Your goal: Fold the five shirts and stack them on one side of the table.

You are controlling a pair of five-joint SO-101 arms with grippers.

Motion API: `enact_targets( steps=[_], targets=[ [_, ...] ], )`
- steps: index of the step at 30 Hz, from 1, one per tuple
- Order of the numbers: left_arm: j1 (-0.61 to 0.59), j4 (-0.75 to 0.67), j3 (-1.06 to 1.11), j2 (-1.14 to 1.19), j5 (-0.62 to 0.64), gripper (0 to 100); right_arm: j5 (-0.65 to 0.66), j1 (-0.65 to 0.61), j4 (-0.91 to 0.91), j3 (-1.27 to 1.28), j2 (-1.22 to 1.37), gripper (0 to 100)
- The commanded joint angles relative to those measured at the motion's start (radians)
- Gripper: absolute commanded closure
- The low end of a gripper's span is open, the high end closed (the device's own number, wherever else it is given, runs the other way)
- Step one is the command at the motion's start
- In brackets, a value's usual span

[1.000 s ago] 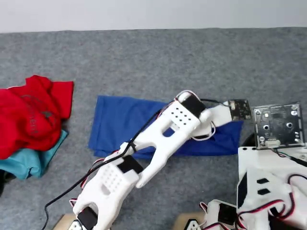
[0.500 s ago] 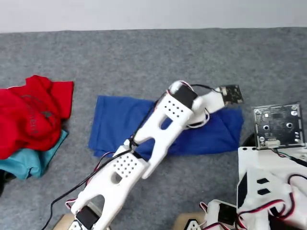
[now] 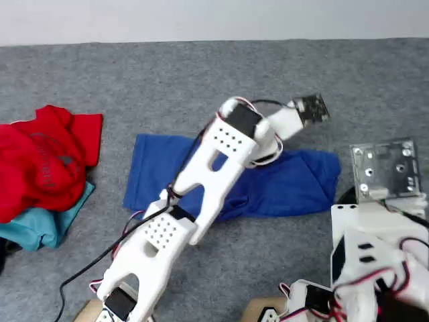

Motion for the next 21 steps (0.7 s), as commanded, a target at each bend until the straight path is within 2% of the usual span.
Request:
enact_targets(
  steps=[1,7,15,21],
  targets=[
    [-0.026,0.029,0.077,-0.180,0.068,98,0.003,0.012,0.038,0.092,0.004,99.0],
    [-0.092,0.029,0.338,-0.425,0.175,99,0.009,0.008,-0.015,0.285,0.004,99.0],
    [-0.206,0.028,0.662,-0.819,0.181,99,0.011,0.005,-0.191,0.511,0.005,99.0],
    [-0.259,0.028,0.917,-1.092,0.213,99,0.008,-0.163,-0.234,0.580,0.008,99.0]
  ],
)
